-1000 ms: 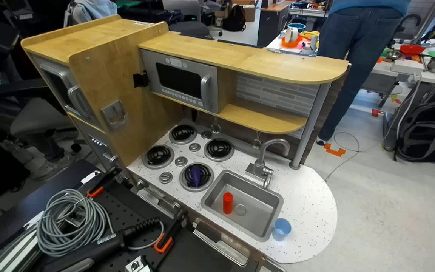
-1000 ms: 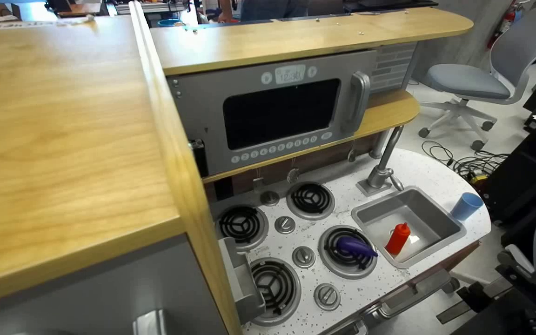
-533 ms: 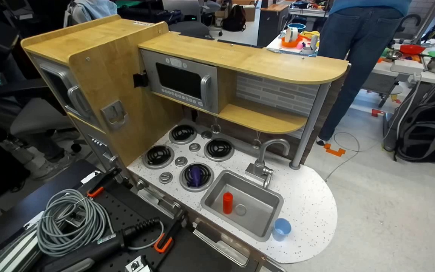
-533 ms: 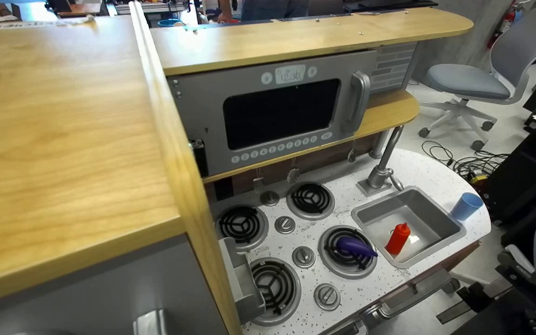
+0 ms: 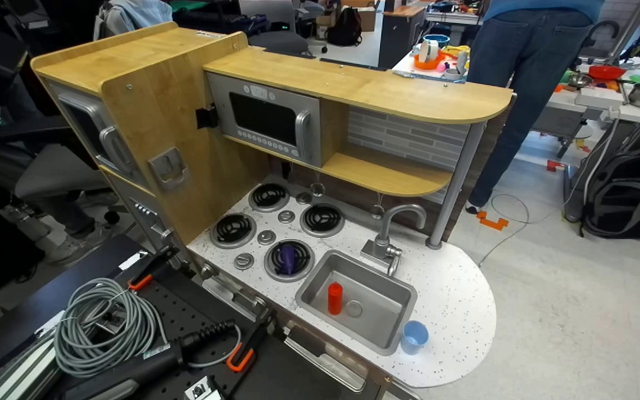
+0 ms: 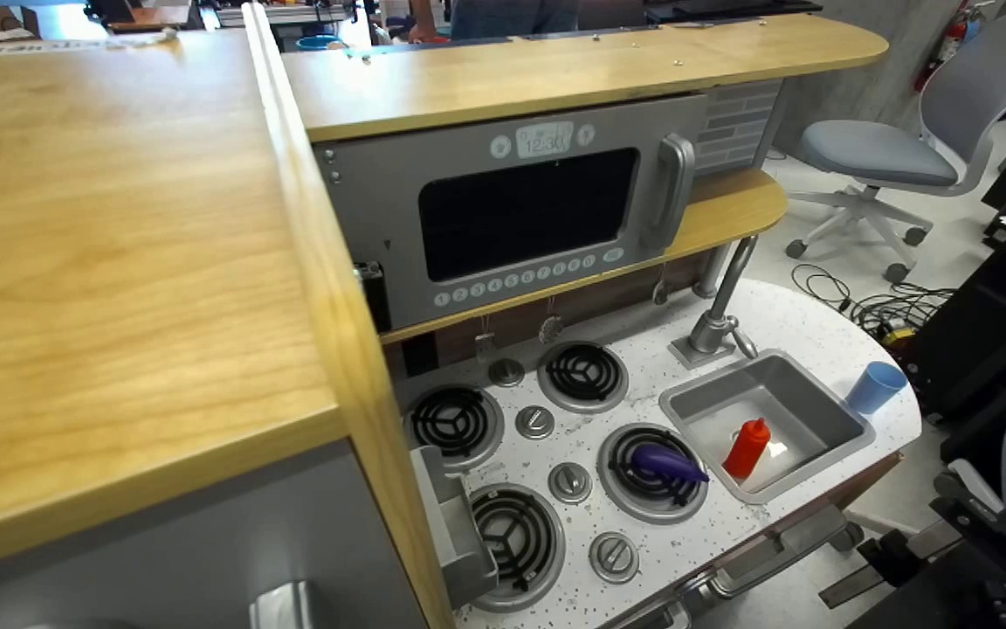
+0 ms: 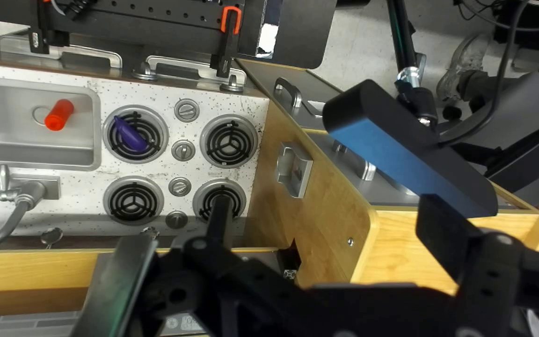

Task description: Place he sauce bottle on the counter

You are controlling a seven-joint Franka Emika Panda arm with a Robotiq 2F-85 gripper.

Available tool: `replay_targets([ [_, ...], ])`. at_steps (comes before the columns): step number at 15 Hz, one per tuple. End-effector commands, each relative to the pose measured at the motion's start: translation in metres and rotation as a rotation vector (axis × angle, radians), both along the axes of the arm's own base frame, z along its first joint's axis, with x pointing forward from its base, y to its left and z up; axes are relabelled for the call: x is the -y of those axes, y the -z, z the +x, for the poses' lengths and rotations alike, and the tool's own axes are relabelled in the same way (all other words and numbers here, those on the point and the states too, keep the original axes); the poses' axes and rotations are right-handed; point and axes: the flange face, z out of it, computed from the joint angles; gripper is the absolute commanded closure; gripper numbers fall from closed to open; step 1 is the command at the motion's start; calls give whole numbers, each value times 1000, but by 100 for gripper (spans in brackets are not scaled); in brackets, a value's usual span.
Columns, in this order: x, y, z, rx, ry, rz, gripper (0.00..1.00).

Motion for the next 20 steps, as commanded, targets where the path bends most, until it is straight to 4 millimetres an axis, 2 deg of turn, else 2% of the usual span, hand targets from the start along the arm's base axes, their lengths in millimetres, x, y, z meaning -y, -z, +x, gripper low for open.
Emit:
replay_targets([
  [1,0,0,0,-1,0,0,0],
  [18,5,-2,6,81,-16,-81,0],
  [19,23,42,34,88,-20,-94,0],
  [20,27,50,40,105,-13,-102,0],
])
